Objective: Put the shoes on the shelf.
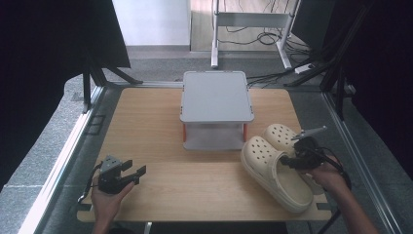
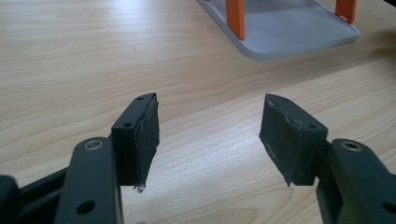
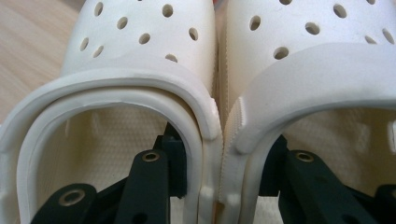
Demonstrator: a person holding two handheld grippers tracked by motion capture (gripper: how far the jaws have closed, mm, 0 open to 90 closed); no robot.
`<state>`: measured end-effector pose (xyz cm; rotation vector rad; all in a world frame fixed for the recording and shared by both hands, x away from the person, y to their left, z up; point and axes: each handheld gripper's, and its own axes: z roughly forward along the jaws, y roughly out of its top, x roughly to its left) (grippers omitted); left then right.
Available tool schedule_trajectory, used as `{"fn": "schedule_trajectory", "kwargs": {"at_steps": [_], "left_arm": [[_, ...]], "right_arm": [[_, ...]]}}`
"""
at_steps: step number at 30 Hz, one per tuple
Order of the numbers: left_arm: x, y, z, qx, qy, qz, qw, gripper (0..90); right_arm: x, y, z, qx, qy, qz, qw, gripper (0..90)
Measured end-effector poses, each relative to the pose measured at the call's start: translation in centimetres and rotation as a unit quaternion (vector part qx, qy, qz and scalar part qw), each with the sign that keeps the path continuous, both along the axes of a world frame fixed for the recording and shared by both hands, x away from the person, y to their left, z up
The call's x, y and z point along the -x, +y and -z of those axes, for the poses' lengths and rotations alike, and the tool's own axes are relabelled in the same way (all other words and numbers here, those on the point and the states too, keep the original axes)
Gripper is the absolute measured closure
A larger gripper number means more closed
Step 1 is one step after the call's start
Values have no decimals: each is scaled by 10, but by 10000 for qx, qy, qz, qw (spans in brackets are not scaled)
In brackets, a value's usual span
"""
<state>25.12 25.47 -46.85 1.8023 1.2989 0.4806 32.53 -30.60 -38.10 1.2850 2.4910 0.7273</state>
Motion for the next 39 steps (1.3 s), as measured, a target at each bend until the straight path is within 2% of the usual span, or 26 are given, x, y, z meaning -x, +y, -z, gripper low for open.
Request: {"fn": "schedule_trajectory", "kwargs": {"at_steps": [7,13,19,30,39], "left_arm": [[0,-1,0,-13,-1,0,10000,381],[0,-1,0,-24,7,-3,10000,381],[-1,-1,1,-33,17,-1,10000,381],[-1,0,1,-21,17,-2,10000,381],[0,0,1,-27,18,2,10000,381]], "right_arm": [[-17,-27,-11,39,-41,332,9994,653],[-34,-40,-22,99,-40,508,9987,653],[-48,-43,-34,69,-65,625,9980,653],[-63,-42,-41,-38,-85,676,9977,653],[-76,-47,-61,-127,-237,812,9963,653]]}}
